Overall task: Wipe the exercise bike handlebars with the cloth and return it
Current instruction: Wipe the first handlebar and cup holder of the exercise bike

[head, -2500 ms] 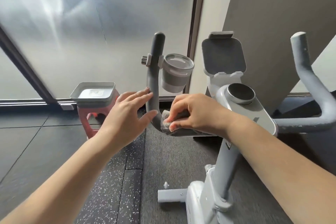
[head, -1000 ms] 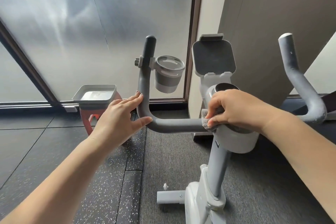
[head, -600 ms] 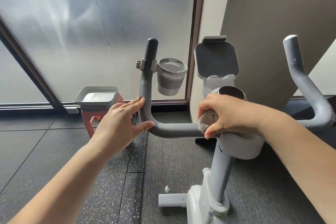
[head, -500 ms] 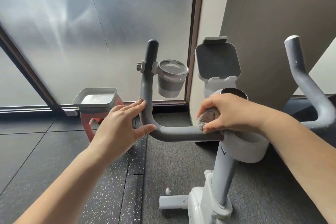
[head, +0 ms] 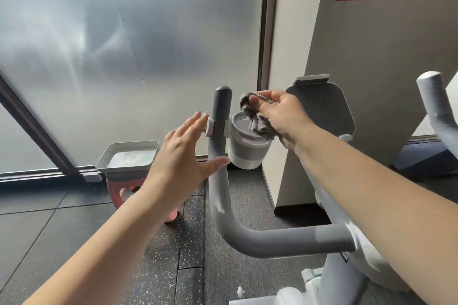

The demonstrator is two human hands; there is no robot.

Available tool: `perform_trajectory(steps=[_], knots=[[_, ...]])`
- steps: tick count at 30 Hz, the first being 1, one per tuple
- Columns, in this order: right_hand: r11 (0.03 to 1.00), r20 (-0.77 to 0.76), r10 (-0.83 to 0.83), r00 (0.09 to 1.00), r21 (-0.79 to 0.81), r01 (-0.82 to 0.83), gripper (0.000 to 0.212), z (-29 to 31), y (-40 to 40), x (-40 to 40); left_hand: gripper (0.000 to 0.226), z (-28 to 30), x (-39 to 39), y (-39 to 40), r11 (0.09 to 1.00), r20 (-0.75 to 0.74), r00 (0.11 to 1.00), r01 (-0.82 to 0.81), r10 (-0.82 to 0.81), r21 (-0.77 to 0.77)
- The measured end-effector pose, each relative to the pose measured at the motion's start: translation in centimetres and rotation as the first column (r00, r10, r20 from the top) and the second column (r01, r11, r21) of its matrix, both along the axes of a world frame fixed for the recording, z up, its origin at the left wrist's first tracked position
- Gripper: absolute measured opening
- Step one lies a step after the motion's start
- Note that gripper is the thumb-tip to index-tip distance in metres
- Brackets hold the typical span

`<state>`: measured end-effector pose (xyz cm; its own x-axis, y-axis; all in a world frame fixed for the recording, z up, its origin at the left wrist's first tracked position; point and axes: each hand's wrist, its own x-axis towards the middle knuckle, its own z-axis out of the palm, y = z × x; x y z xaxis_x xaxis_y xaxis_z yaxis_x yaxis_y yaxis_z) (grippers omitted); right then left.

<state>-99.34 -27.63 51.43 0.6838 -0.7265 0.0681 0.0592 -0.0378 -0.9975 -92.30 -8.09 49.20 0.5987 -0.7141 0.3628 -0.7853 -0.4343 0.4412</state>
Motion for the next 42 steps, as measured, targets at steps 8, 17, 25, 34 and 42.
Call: perform_trajectory(steps=[8, 17, 25, 34, 42], knots=[[0.972, -0.093, 0.167, 0.982, -0.149, -0.180, 0.010, -0.8, -0.8, 3.5, 0.109, -0.4, 1.9, -2.2, 0.988, 0.038, 0.994, 0.095, -0.101, 0.120], [0.990, 0.073, 0.140, 0.988, -0.006, -0.139, 0.016, -0.5, -1.6, 4.2, 0.108, -1.1, 2.6, -2.3, 0.988, 0.090, 0.986, 0.130, -0.137, 0.082], [0.951, 0.081, 0.269, 0.960, -0.181, -0.251, 0.016, 2.6, -2.8, 6.4, 0.104, -1.2, 2.7, -2.2, 0.990, 0.112, 0.986, 0.111, -0.120, 0.085], [0.420, -0.583, 0.277, 0.764, -0.642, -0.642, 0.014, 8.4, -0.3, 7.8, 0.103, -1.4, 3.0, -2.1, 0.992, 0.114, 0.987, 0.103, -0.111, 0.072], [0.778, -0.237, 0.244, 0.941, -0.532, -0.335, 0.010, 4.6, -1.9, 5.8, 0.104, -1.6, 3.0, -2.1, 0.991, 0.098, 0.987, 0.119, -0.124, 0.054]])
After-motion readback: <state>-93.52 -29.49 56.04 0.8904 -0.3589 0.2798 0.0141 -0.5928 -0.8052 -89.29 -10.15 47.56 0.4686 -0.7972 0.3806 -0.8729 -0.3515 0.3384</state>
